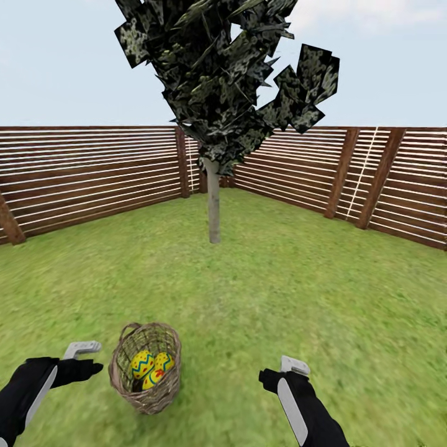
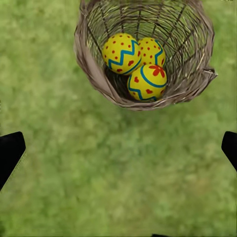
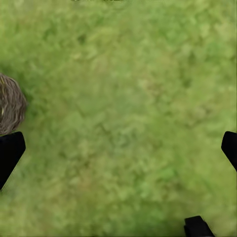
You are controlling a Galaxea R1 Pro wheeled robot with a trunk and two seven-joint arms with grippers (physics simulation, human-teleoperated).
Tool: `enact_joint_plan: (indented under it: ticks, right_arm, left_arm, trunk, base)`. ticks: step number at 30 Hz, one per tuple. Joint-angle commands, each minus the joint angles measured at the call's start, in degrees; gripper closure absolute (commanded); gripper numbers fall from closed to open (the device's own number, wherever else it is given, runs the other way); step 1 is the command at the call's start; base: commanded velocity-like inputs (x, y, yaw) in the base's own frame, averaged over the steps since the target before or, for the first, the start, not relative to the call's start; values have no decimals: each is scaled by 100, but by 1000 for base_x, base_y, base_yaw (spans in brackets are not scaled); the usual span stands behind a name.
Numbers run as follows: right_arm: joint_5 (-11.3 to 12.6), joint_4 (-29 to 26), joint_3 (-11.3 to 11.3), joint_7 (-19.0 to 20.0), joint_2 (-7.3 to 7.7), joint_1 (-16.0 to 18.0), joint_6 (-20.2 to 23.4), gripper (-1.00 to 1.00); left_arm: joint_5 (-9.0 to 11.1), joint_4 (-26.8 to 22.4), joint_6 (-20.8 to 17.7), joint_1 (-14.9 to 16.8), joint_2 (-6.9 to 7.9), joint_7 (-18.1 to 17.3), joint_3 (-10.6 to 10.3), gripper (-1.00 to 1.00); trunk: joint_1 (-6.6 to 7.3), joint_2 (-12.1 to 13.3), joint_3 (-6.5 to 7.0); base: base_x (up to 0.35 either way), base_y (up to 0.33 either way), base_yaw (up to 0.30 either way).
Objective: Take the three Easter eggs out of the wicker basket on the lawn in the garden, then place them on the lawn next to a single tree (choose any tree) so that all three eggs are next to the same tree and none are left in the basket.
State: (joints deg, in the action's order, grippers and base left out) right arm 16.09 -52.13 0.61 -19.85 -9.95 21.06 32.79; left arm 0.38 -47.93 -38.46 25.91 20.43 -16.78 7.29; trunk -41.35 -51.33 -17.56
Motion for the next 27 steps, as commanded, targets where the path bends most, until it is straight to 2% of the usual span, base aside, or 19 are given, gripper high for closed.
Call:
enact_joint_plan:
  ticks: [1, 15, 20, 27]
  right_arm:
    - [61, -8, 4, -45, -5, 4, 8, -100]
    - [67, 1, 47, -48, -5, 4, -8, -100]
    - [69, 1, 53, -46, -5, 3, -10, -100]
    - [69, 7, 54, -45, -5, 3, -10, -100]
  left_arm:
    - [1, -5, -31, 2, -1, -23, 12, -100]
    - [-19, -5, 55, 2, -1, -10, -10, -100]
    - [-20, -5, 111, 2, -4, -9, -29, -100]
    - [-20, -5, 119, 2, -4, 3, -41, -100]
  trunk:
    - [-3, -6, -14]
    - [-3, -6, -28]
    - [-3, -6, -21]
    - [-3, -6, 17]
  base:
    - [172, 251, -223]
    - [220, 206, -40]
    - [33, 110, -44]
    - [-14, 159, -192]
